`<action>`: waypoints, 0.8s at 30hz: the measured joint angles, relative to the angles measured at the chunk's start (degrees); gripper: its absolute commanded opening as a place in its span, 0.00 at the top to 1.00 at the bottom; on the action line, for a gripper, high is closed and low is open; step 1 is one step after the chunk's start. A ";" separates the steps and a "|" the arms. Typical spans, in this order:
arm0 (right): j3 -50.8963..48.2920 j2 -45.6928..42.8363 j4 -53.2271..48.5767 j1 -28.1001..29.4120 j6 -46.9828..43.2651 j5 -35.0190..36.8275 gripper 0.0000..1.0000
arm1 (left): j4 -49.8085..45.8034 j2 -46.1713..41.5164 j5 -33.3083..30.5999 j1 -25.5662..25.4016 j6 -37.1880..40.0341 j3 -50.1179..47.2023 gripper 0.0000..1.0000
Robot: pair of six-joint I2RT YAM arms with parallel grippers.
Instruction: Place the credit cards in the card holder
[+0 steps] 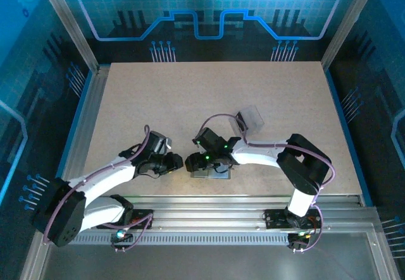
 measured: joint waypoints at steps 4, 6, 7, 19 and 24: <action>3.34 -4.39 -6.95 -0.83 -3.02 4.07 0.34 | -1.03 -0.07 0.07 0.00 0.28 0.02 0.63; 5.49 -7.19 -11.04 -2.27 -4.66 7.39 0.34 | -1.03 -0.04 0.26 0.00 0.28 0.09 0.63; 6.64 -8.50 -13.18 -3.45 -5.62 9.60 0.34 | -1.09 0.11 0.37 -0.02 0.28 0.33 0.63; 16.50 -3.96 -31.32 -17.86 -13.49 34.32 0.33 | -0.55 12.04 1.09 -4.70 1.51 13.77 0.60; 20.87 4.04 -34.03 -19.21 -15.32 40.09 0.37 | 1.07 18.78 1.97 -5.42 1.57 20.09 0.61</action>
